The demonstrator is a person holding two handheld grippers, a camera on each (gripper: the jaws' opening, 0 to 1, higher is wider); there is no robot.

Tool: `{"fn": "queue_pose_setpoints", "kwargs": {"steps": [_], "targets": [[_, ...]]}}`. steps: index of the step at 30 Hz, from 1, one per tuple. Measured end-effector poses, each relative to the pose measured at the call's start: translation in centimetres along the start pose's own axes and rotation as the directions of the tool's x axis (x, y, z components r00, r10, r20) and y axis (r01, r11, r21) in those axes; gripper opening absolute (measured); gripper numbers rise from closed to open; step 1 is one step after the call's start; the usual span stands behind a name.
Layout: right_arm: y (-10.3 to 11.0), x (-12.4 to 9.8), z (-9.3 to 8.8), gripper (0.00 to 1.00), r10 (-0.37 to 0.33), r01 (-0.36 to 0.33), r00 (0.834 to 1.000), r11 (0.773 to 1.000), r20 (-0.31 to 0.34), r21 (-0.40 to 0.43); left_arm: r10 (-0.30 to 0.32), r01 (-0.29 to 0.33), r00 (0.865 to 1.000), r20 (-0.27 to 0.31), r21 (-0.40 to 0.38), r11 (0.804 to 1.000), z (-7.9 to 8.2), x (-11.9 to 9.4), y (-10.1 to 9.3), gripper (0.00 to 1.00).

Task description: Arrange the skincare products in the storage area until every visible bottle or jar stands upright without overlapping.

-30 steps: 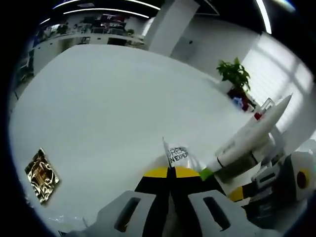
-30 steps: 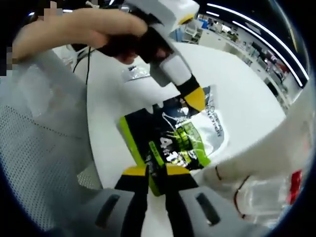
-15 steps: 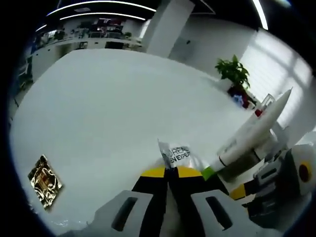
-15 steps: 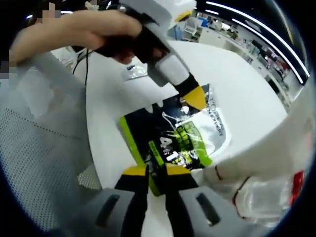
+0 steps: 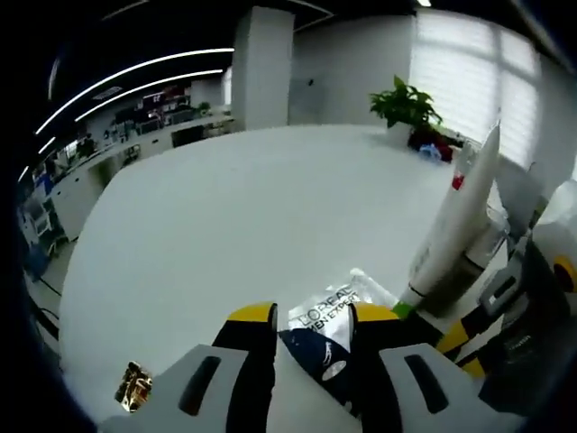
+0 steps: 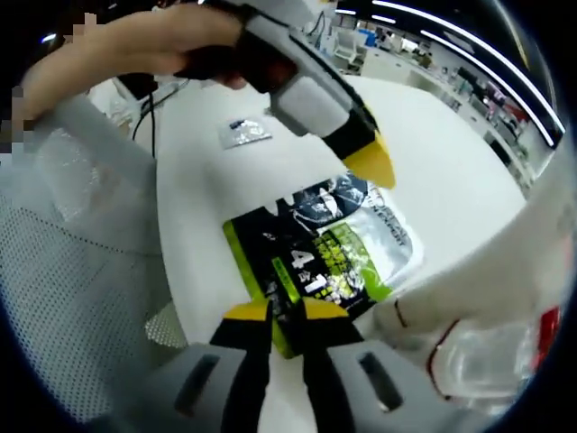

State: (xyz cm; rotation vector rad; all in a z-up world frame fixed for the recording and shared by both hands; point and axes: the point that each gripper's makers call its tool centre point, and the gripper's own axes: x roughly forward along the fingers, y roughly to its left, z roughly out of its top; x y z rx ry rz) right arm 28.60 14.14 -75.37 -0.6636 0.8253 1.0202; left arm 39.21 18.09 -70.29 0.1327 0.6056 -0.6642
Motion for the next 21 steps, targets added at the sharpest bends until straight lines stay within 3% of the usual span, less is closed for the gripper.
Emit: {"fn": "queue_pose_setpoints", "kwargs": {"steps": [2, 6, 10, 21], "targets": [[0.0, 0.0, 0.0, 0.13, 0.0, 0.0, 1.0, 1.0, 0.001, 0.003, -0.013, 0.017, 0.999, -0.047, 0.084, 0.996, -0.7, 0.2, -0.6, 0.31], [0.0, 0.0, 0.0, 0.13, 0.0, 0.0, 1.0, 1.0, 0.001, 0.003, -0.038, 0.051, 0.993, -0.112, 0.117, 0.992, -2.0, 0.7, -1.5, 0.36], [0.0, 0.0, 0.0, 0.13, 0.001, -0.001, 1.0, 1.0, 0.001, 0.005, -0.048, 0.065, 0.985, -0.167, 0.1, 0.993, -3.3, 0.8, -1.3, 0.39], [0.0, 0.0, -0.1, 0.13, 0.004, -0.004, 1.0, 1.0, 0.003, 0.011, -0.06, 0.081, 0.975, -0.212, 0.091, 0.993, -4.5, 1.0, -1.5, 0.43]]}}
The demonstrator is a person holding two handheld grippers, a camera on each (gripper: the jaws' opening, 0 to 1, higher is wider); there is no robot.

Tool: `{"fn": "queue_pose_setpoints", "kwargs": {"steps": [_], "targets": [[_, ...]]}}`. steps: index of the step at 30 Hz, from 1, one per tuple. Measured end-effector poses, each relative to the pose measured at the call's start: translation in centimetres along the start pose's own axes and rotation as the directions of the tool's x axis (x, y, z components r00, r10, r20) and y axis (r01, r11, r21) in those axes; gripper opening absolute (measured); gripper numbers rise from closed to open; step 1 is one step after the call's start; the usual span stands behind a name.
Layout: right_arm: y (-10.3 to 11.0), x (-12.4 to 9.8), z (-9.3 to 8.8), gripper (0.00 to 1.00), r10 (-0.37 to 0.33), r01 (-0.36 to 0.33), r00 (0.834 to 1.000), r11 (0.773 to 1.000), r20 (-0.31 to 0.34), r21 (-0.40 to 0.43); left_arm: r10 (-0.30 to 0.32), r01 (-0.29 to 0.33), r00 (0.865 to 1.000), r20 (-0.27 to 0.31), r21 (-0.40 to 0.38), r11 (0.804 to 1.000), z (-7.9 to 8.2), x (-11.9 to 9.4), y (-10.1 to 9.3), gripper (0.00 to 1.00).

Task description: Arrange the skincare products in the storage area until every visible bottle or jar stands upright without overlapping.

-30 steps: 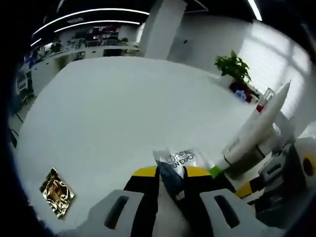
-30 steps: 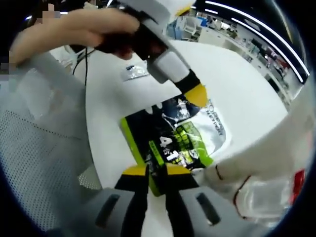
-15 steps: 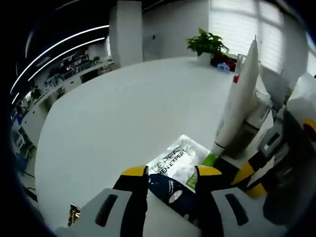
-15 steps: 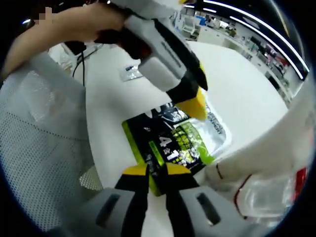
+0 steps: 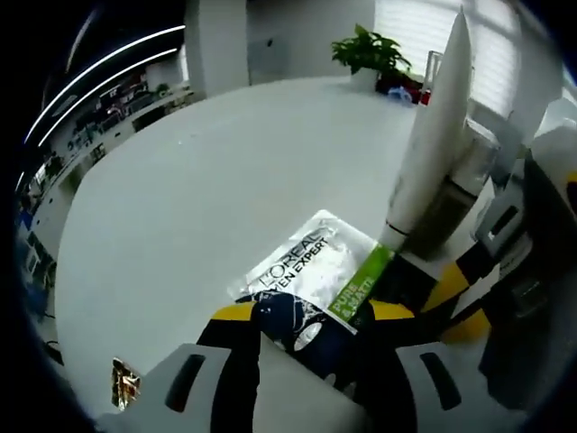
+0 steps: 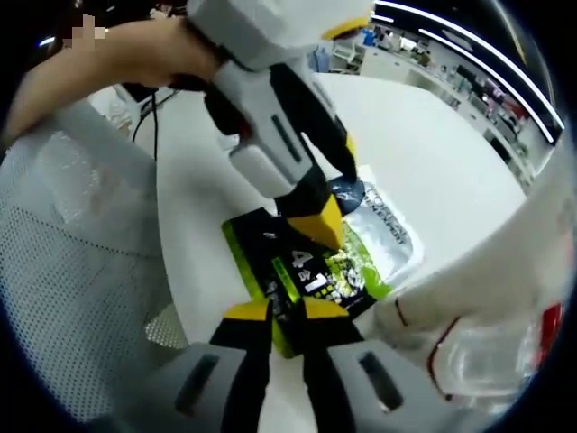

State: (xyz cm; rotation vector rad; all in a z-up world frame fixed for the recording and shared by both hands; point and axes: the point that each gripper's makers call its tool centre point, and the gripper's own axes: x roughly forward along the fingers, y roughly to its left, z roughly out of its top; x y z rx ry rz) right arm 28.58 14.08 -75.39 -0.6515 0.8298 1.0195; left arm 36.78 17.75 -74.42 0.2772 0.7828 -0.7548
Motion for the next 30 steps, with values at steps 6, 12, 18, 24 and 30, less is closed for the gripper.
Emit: {"fn": "queue_pose_setpoints", "kwargs": {"steps": [6, 12, 18, 24, 30], "targets": [[0.0, 0.0, 0.0, 0.13, 0.002, -0.002, 1.0, 1.0, 0.0, 0.005, -0.003, 0.003, 1.0, -0.002, -0.019, 1.0, -0.3, 0.2, 0.1, 0.44], [0.0, 0.0, 0.0, 0.13, 0.003, -0.003, 1.0, 1.0, -0.002, 0.005, -0.008, 0.009, 1.0, 0.015, -0.031, 0.999, -0.4, 0.2, 0.1, 0.45], [0.1, 0.0, -0.1, 0.13, 0.002, -0.002, 1.0, 1.0, -0.004, 0.0, -0.019, 0.019, 1.0, -0.004, -0.014, 1.0, -0.5, 0.2, -0.3, 0.48], [0.1, 0.0, -0.1, 0.13, -0.001, 0.001, 1.0, 1.0, -0.008, -0.007, -0.02, 0.02, 1.0, -0.007, -0.016, 1.0, -0.5, -0.3, -0.4, 0.48], [0.1, 0.0, -0.1, 0.13, -0.007, 0.007, 1.0, 1.0, -0.009, -0.01, -0.024, 0.024, 1.0, -0.01, -0.008, 1.0, -0.1, -2.2, -0.8, 0.49]]}}
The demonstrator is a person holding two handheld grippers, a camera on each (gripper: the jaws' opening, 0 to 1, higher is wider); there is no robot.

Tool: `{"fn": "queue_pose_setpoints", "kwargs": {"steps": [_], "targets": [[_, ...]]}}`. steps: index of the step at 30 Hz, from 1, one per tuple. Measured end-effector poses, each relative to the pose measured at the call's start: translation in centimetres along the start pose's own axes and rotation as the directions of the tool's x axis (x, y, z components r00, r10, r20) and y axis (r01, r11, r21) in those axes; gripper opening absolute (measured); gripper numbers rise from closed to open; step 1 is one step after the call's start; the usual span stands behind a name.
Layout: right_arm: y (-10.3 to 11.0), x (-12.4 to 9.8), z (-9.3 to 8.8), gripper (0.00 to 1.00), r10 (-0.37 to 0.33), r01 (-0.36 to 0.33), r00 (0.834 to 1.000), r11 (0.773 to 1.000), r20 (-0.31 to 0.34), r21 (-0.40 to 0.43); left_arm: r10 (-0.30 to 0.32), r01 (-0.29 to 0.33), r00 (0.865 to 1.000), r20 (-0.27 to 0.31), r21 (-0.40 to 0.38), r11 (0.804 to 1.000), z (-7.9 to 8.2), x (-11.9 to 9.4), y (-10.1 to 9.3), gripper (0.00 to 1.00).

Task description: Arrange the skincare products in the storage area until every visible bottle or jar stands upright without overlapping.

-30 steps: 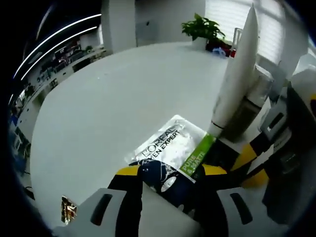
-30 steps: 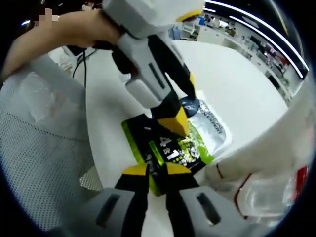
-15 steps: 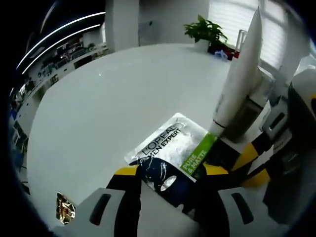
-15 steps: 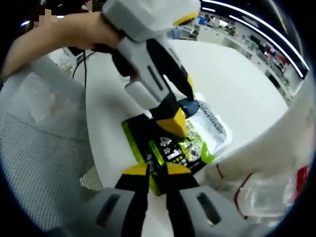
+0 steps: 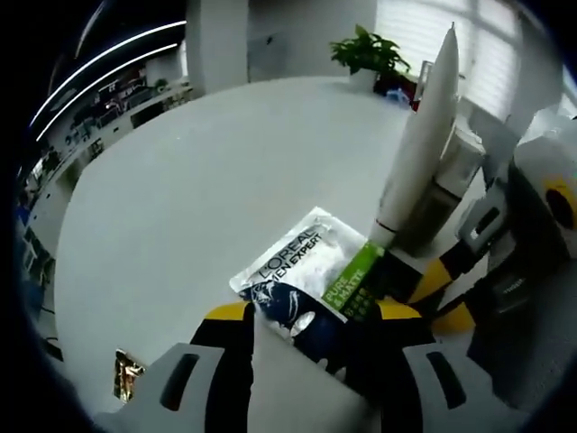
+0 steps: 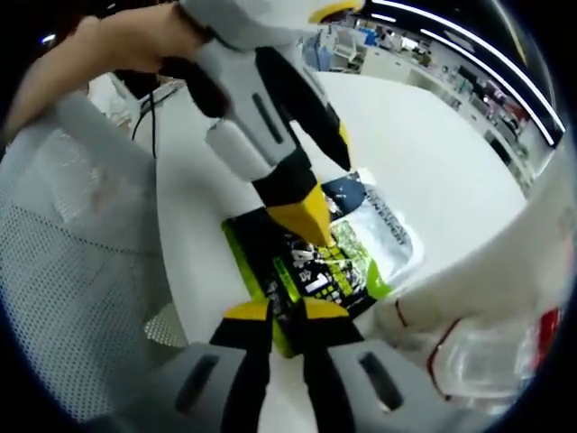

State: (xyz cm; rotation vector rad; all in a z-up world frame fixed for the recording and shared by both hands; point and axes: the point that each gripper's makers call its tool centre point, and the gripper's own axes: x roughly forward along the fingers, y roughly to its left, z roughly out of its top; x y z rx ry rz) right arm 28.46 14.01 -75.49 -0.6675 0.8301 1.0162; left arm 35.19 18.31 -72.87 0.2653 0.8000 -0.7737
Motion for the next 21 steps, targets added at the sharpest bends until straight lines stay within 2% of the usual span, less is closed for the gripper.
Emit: {"fn": "queue_pose_setpoints", "kwargs": {"steps": [10, 16, 21], "targets": [[0.6, -0.4, 0.2, 0.11, 0.02, -0.02, 1.0, 1.0, 0.0, 0.012, 0.01, -0.01, 1.0, 0.028, 0.027, 1.0, 0.4, -2.5, -1.2, 0.51], [0.5, -2.3, 1.7, 0.11, -0.002, 0.001, 0.998, 1.0, 0.068, 0.02, 0.014, -0.015, 0.999, 0.033, 0.026, 1.0, 0.1, -3.9, -1.4, 0.52], [0.4, -3.8, 2.2, 0.12, -0.015, 0.009, 0.993, 0.999, 0.118, 0.052, 0.021, -0.023, 0.999, 0.044, 0.03, 0.999, 0.2, -5.2, -1.6, 0.53]]}}
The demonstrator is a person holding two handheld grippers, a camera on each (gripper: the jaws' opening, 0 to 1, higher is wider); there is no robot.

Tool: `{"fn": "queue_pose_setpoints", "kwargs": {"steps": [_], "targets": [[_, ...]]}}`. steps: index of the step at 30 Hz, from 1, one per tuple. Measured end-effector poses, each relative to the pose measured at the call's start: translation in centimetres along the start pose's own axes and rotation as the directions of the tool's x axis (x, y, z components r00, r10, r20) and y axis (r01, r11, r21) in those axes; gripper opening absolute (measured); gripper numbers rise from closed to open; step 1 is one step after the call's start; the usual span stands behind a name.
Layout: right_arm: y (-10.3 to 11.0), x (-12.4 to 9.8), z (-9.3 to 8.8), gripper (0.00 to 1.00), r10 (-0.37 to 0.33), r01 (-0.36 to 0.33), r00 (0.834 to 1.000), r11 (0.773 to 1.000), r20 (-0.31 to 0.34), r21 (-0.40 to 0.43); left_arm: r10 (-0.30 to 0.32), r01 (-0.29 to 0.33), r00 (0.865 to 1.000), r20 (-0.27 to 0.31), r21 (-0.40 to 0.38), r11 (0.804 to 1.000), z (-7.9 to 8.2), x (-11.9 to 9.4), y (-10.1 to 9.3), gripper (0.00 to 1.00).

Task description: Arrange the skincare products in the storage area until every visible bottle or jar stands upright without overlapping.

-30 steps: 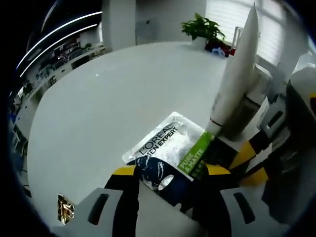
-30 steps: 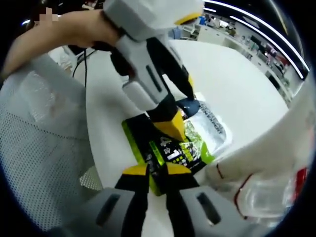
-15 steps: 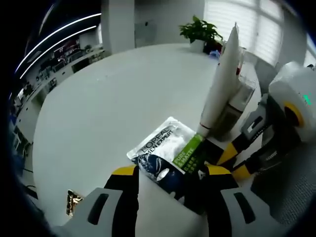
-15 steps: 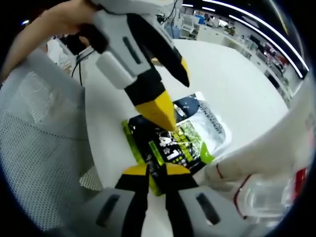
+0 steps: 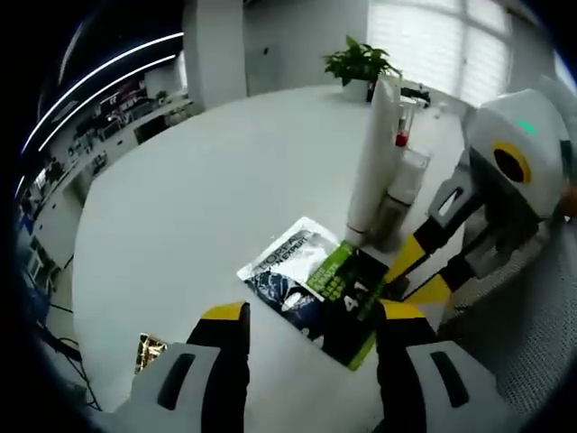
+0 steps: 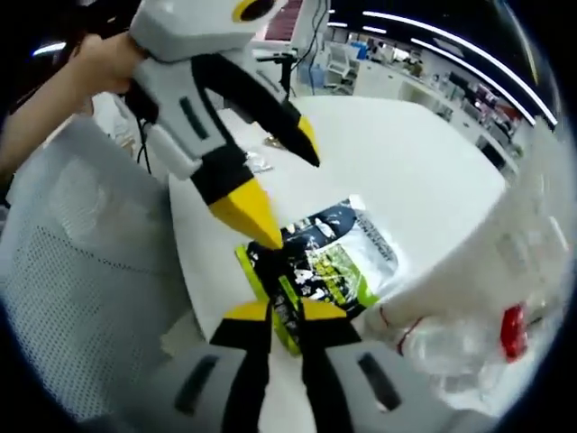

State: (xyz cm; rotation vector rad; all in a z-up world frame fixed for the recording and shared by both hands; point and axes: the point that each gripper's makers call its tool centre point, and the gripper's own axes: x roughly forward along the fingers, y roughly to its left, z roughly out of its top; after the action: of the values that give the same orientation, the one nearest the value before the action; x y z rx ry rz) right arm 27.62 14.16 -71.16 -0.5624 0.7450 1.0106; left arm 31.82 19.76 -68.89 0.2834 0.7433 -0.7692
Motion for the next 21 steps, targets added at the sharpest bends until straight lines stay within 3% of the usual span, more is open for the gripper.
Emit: {"fn": "queue_pose_setpoints", "kwargs": {"steps": [10, 21], "targets": [[0.0, -4.1, 2.2, 0.13, -0.029, 0.022, 0.988, 0.999, 0.15, 0.045, 0.003, -0.003, 1.0, 0.021, 0.034, 0.999, 0.8, -2.1, -1.0, 0.57], [-1.4, -8.5, 3.7, 0.19, -0.112, 0.094, 0.964, 0.992, 0.242, 0.087, 0.01, -0.014, 0.998, 0.057, 0.064, 0.998, 1.8, -4.6, -1.7, 0.63]]}}
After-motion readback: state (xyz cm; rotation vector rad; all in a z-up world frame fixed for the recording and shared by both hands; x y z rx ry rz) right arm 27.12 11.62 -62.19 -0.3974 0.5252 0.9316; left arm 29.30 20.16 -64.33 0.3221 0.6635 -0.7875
